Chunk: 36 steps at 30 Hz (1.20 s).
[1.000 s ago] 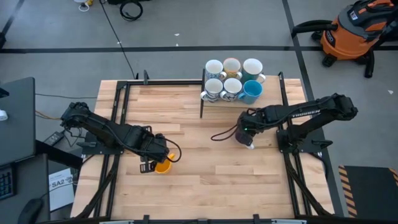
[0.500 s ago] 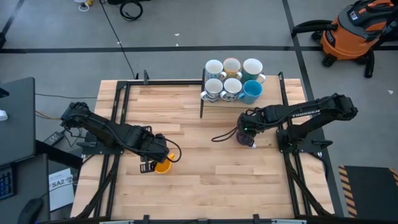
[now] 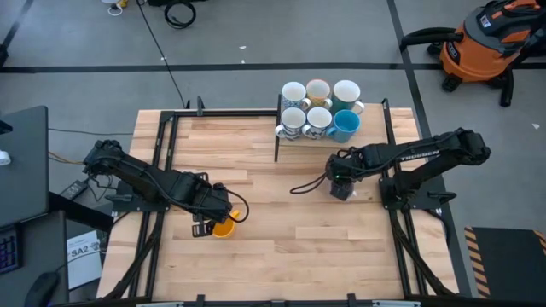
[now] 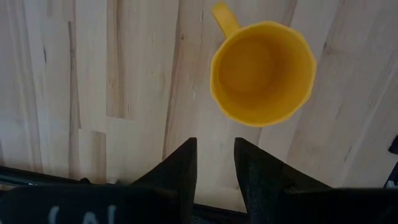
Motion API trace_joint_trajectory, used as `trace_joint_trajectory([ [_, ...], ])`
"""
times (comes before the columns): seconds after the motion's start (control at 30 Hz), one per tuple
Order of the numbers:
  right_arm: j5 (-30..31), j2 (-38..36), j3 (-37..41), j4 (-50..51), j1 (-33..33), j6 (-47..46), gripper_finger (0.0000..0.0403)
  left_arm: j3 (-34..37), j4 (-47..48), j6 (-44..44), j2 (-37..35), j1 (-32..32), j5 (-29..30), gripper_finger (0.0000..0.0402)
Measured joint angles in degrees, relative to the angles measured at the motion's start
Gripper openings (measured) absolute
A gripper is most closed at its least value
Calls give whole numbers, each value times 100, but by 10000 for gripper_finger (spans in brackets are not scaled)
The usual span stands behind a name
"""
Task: Place coffee mugs
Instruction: Put the purple mug on the shelf
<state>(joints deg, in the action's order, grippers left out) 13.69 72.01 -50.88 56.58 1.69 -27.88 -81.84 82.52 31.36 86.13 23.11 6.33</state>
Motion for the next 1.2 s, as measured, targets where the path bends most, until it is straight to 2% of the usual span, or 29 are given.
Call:
trace_joint_trajectory([
  [0.17,23,0,-2,0,0,2,151,0,0,1,0,0,0,114],
  [0.67,18,-9,-8,2,0,149,151,0,-17,-1,0,0,0,114],
  [1.0,6,-494,-8,7,0,78,150,0,-48,-1,0,0,1,114],
  [1.1,-181,-707,-8,-60,2,-93,151,0,-48,-1,0,0,0,114],
  [1.2,-636,-881,-7,-243,73,-327,150,0,-48,-1,0,0,0,114],
])
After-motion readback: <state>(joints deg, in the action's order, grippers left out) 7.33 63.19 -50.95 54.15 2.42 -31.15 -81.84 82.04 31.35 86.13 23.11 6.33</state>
